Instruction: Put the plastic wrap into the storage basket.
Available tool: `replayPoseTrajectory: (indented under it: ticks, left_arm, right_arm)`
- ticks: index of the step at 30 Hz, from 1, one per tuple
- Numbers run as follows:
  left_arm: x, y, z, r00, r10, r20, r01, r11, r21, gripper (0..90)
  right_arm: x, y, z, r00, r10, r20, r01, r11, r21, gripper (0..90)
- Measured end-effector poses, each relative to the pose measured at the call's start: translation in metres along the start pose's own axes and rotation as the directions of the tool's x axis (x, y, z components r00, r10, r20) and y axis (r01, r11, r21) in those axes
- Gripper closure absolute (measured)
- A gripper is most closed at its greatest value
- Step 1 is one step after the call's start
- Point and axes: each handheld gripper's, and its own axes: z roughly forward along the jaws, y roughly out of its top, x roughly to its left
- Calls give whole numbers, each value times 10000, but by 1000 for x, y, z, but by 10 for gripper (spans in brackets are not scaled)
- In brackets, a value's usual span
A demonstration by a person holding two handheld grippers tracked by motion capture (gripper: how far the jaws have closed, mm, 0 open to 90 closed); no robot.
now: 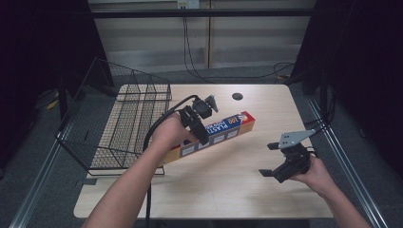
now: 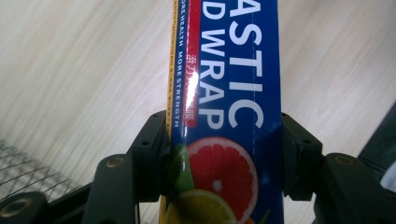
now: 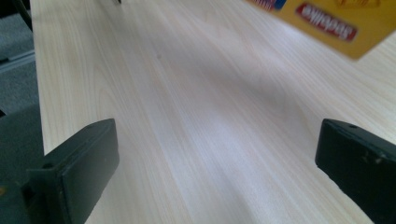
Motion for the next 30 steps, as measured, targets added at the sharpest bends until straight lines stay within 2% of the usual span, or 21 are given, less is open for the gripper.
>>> replayPoseTrajectory:
  ticks: [1, 2, 4, 5, 8, 9, 14, 16, 17, 21, 23, 24, 25, 26, 29, 30]
  left_arm:
    - [2, -1, -2, 9997, -237, -27, 237, 9997, -91, 448]
    - [2, -1, -2, 9997, -237, -27, 237, 9997, -91, 448]
    - [10, -4, -8, 9982, -603, -65, 601, 9979, -231, 448]
    - [12, -4, -10, 9980, -622, -83, 620, 9977, -274, 448]
    - [16, -5, -13, 9945, -1036, -124, 1031, 9940, -352, 448]
    - [18, -5, -14, 9950, -985, -170, 978, 9946, -340, 448]
    - [24, -1, -20, 9899, -1395, -268, 1386, 9898, -329, 448]
    - [27, 0, -22, 9873, -1582, -168, 1575, 9868, -381, 449]
    - [27, 0, -23, 9837, -1786, -220, 1774, 9830, -474, 449]
    - [32, 1, -28, 9800, -1956, -366, 1939, 9800, -455, 449]
    - [35, 0, -30, 9759, -2151, -372, 2132, 9757, -501, 449]
    - [35, 0, -30, 9759, -2151, -372, 2132, 9757, -501, 449]
    - [38, -1, -32, 9729, -2260, -489, 2236, 9734, -501, 449]
    - [39, -2, -33, 9692, -2400, -547, 2371, 9699, -548, 449]
    - [45, -5, -37, 9670, -2481, -578, 2449, 9679, -572, 449]
    - [47, -6, -39, 9631, -2601, -687, 2562, 9648, -600, 449]
  right_arm:
    - [1, 0, 0, 9999, 2, 102, -2, 10000, 31, 0]
    - [0, -1, 1, 9999, 41, 109, -41, 10000, -8, 0]
    - [-1, -3, 1, 9998, 206, 68, -206, 9997, -102, 0]
    - [-1, -4, 1, 9996, 274, 87, -273, 9996, -92, 0]
    - [-1, -6, 3, 9995, 187, 270, -191, 9997, 126, 0]
    - [0, -6, 3, 9994, 149, 318, -154, 9998, 161, 0]
    - [0, -7, 3, 9992, 119, 370, -129, 9996, 249, 0]
    - [1, -7, 2, 9991, 74, 418, -84, 9997, 240, 0]
    - [1, -7, 2, 9992, 84, 402, -94, 9996, 253, 0]
    - [1, -7, 1, 9989, 133, 457, -144, 9996, 223, 0]
    - [2, -7, 1, 9985, 154, 519, -165, 9996, 224, 0]
    - [2, -7, 1, 9984, 118, 553, -130, 9997, 216, 0]
    - [2, -8, 1, 9984, 145, 554, -158, 9996, 221, 0]
    - [2, -8, 1, 9985, 152, 518, -164, 9996, 228, 0]
    - [2, -8, 1, 9995, 138, 292, -143, 9998, 161, 0]
    - [2, -8, 1, 9995, 139, 300, -143, 9998, 149, 0]
